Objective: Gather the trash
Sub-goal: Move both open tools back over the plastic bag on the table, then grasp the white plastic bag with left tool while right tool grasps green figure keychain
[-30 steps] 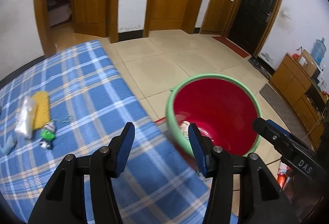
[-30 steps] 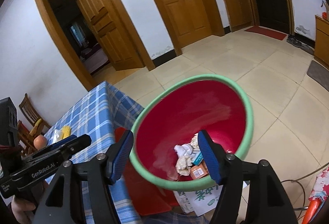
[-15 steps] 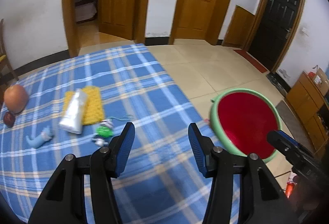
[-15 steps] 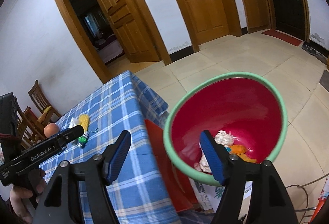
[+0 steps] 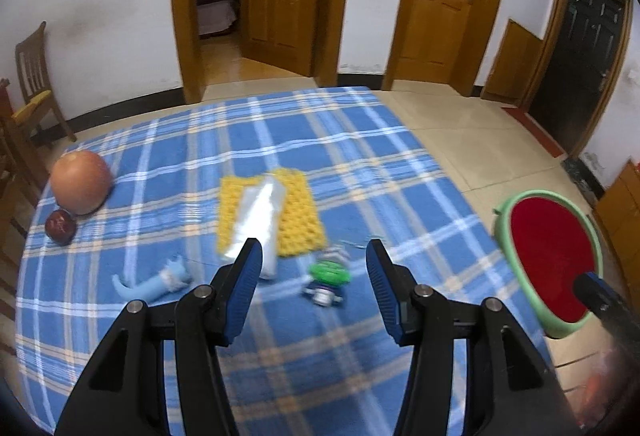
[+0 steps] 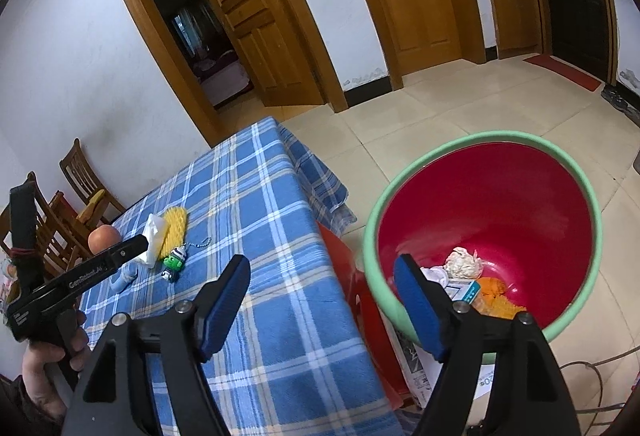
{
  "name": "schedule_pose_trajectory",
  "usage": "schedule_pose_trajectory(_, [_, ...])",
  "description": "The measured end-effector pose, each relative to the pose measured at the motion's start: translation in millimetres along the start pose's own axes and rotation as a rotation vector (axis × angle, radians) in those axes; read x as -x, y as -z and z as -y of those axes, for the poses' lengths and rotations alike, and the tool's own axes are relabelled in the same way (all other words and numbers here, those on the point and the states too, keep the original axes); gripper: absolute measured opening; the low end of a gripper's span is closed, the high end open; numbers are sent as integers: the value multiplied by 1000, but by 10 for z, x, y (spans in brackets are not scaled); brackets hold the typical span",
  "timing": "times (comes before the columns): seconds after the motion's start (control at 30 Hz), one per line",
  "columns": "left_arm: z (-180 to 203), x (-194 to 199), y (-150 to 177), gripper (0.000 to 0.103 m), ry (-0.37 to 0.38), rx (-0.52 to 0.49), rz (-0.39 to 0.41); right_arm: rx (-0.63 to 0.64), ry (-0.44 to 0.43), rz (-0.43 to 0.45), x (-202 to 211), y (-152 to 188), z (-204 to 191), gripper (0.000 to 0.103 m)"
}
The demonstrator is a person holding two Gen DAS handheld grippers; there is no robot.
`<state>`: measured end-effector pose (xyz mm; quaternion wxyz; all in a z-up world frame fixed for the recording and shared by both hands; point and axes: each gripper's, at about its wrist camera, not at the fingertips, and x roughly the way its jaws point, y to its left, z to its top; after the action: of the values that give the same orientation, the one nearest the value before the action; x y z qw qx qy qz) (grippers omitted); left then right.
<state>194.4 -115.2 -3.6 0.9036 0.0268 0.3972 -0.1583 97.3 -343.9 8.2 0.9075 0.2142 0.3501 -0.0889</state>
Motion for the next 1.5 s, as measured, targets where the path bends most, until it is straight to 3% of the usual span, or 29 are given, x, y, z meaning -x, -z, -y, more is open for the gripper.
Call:
schedule_pose_trajectory(0.2, [-165, -158, -29, 54, -52, 1, -8, 13, 0, -22, -94, 4, -92, 77])
schedule_pose_trajectory(0.5, [-271, -387, -16, 54, -59, 14, -41, 42, -2, -42, -173, 5, -226, 77])
schedule_pose_trajectory(0.57, [-293, -416, -9, 49, -53, 20, -47, 49, -2, -47, -194, 5, -259, 77])
schedule_pose_trajectory(0.63, [-311, -435, -6, 38, -47, 27, -54, 55, -5, -51, -214, 3, -289, 77])
schedule_pose_trajectory(0.73, [-337, -437, 2, 34, -36, 35, -55, 64, -8, -56, -246, 4, -343, 77])
schedule_pose_trajectory(1.2, [-537, -71, 72, 33, 27, 114, -15, 120, -50, -82, -403, -23, -717, 77])
schedule_pose_trajectory(1.5, [-804, 169, 156, 33, 10, 174, 17, 178, -91, -122, -661, 11, -1134, 77])
